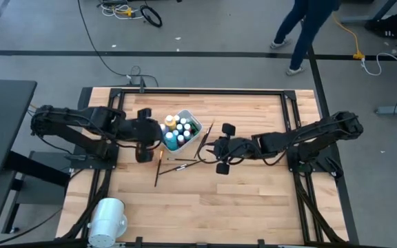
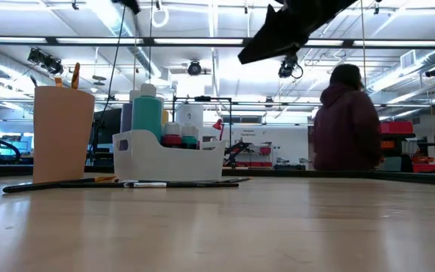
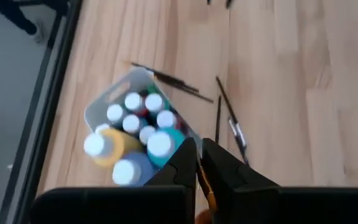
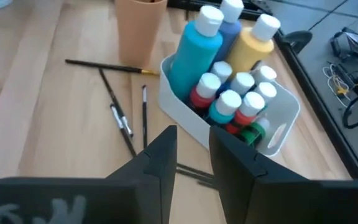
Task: Pick & Place Paint Supplies
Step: Put the black gold paintbrush into the orange cup
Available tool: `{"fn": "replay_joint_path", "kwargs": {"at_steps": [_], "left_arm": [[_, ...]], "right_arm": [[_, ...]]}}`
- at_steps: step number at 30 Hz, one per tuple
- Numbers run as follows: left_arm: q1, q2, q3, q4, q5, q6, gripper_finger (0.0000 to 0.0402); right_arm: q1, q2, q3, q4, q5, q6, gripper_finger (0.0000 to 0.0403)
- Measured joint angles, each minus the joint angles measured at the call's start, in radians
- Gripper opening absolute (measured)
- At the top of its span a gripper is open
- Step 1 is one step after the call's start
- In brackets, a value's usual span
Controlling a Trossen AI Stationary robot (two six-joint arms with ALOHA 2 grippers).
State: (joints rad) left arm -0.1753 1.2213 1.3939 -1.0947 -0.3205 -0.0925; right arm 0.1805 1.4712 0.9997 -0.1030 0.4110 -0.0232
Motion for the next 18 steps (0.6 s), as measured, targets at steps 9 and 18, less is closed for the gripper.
{"fn": "replay_joint_path", "kwargs": {"at_steps": [9,18], "left_arm": [[-0.048,0.0,0.001,-0.169,0.029,-0.046,0.0014],[-0.128,-0.001,-0.011,-0.175,0.022,-0.144,0.0014]], "right_arm": [[-0.034,0.0,0.0,0.03,0.01,-0.044,0.011],[-0.056,0.0,0.0,0.07,0.009,-0.09,0.0158]]}}
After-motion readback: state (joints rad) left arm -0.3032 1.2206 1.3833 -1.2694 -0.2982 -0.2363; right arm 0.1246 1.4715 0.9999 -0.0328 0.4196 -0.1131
